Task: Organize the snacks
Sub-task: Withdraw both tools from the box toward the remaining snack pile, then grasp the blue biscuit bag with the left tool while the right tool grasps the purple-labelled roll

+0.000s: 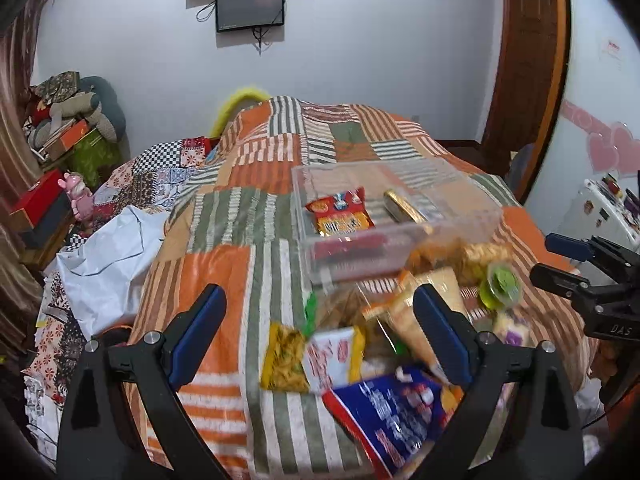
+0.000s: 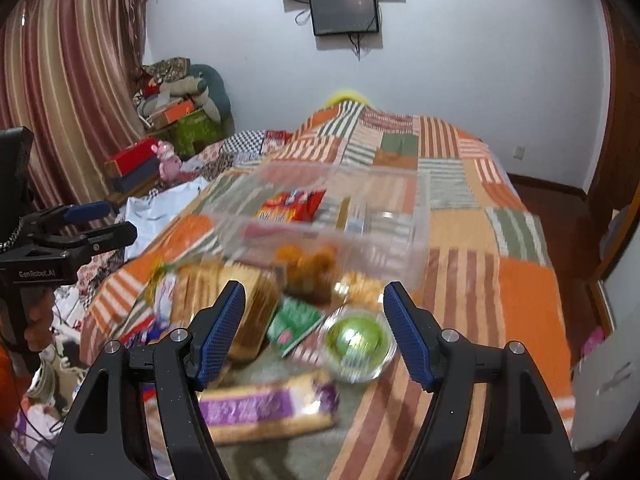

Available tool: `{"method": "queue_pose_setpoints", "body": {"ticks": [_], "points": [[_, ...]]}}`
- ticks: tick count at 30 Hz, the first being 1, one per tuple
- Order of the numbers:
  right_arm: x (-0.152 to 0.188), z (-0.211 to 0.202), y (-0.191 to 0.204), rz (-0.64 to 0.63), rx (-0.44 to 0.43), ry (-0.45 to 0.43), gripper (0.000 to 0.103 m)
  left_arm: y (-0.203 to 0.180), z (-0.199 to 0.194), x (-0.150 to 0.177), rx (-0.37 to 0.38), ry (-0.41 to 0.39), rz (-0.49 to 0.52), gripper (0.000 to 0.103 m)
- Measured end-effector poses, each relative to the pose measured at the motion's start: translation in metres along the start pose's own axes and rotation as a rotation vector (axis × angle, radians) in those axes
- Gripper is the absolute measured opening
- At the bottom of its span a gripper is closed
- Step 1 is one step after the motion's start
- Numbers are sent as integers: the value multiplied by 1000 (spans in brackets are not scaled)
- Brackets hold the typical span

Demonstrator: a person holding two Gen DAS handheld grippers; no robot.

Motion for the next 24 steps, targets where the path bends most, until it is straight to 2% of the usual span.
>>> {"method": "queue_pose_setpoints", "body": {"ticks": [8, 12, 19, 24], "points": [[41, -9, 4, 26, 13, 63, 68, -24, -5, 38, 89, 43, -34, 95], [55, -9, 3, 80, -12, 100, 68, -38, -6, 52, 122, 59, -30, 95], [73, -3, 5, 122, -39, 167, 68, -62, 5, 58, 177, 84, -7, 95], [77, 3, 13, 117, -59, 186, 66, -64, 21, 69, 169, 126, -3, 95]]}}
Point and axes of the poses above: each gripper's, at about its wrist camera, not at the fingertips, and z roughly the way its jaws point, y to its left, x to its underside, the point moved 8 cm from there along z, roughly the way its jaws point, and after that the axes turned 9 degrees about z, right-handed, at the moved point
